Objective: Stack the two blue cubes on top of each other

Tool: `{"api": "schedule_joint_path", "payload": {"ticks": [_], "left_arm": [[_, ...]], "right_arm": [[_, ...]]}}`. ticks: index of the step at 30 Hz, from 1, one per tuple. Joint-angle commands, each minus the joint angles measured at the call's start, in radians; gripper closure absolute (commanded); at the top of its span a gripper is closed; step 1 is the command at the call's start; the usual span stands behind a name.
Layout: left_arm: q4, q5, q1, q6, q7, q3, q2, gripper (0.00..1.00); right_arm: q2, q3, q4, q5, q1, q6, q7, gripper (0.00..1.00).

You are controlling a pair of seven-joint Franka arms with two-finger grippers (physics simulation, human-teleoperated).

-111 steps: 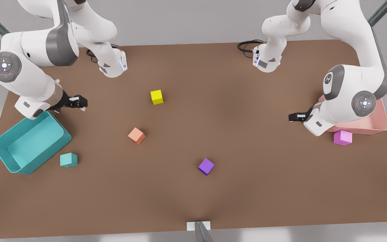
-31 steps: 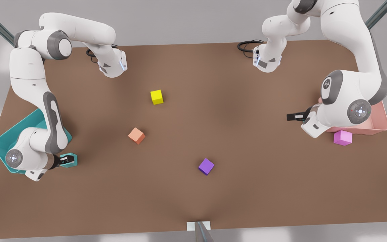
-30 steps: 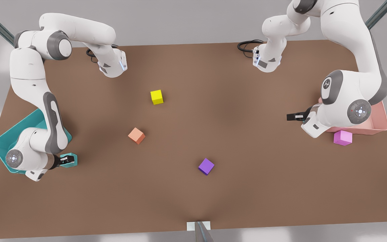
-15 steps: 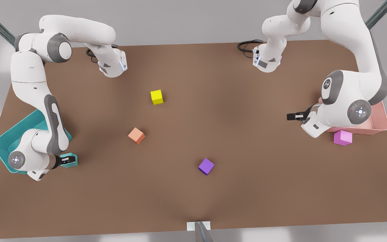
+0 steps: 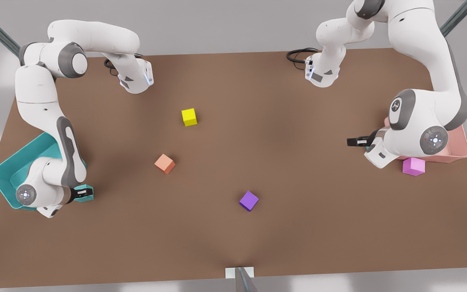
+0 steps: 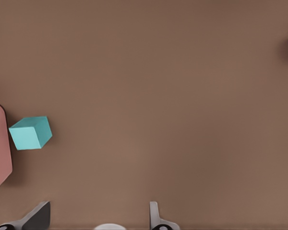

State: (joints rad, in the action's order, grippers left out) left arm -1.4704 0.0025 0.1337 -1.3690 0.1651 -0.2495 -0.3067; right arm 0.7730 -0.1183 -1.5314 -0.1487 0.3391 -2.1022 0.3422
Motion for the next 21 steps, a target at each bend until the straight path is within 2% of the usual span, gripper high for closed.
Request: {"api": "schedule_joint_path", "payload": {"ticks": [1,5,8,10,11,13,17,18,20,21], "left_arm": [[0.001,0.001,0.003,0.018,-0.002,-0.001,0.001,0.0],[0.001,-0.003,0.001,0.038,-0.004,-0.001,0.001,0.0],[0.002,-0.001,-0.003,0.038,-0.001,-0.001,0.0,0.0],[0.004,-0.001,-0.003,0.036,-0.001,-0.001,0.0,0.0],[0.004,-0.003,-0.005,0.036,-0.001,-0.001,0.0,0.0],[0.002,-0.003,-0.006,0.036,0.001,-0.001,0.0,0.0],[0.002,-0.003,-0.006,0.036,-0.001,-0.001,0.0,0.0],[0.002,-0.003,-0.006,0.036,-0.001,-0.001,-0.002,0.0],[0.002,0.002,-0.005,0.031,-0.002,-0.001,-0.008,0.0],[0.001,0.004,0.0,0.021,-0.002,-0.001,-0.015,0.0]], "right_arm": [[0.002,0.0,0.0,-0.003,-0.002,0.001,-0.023,0.27],[0.002,-0.001,0.017,-0.023,-0.009,0.022,-0.022,0.51],[-0.003,-0.012,0.145,-0.014,-0.054,0.244,-0.022,0.51],[-0.034,-0.014,0.21,0.112,-0.173,0.434,-0.139,0.5],[-0.061,-0.015,0.224,0.167,-0.268,0.47,-0.277,0.5],[-0.067,-0.014,0.281,0.281,-0.452,0.475,-0.564,0.5],[0.086,-0.015,0.594,0.294,-0.824,0.432,-1.032,0.5],[0.1,-0.018,0.605,0.296,-0.873,0.395,-1.066,0.5],[0.163,-0.104,0.649,0.297,-0.92,0.337,-1.207,0.5],[0.18,-0.104,0.649,0.297,-0.945,0.304,-1.217,0.5]]}}
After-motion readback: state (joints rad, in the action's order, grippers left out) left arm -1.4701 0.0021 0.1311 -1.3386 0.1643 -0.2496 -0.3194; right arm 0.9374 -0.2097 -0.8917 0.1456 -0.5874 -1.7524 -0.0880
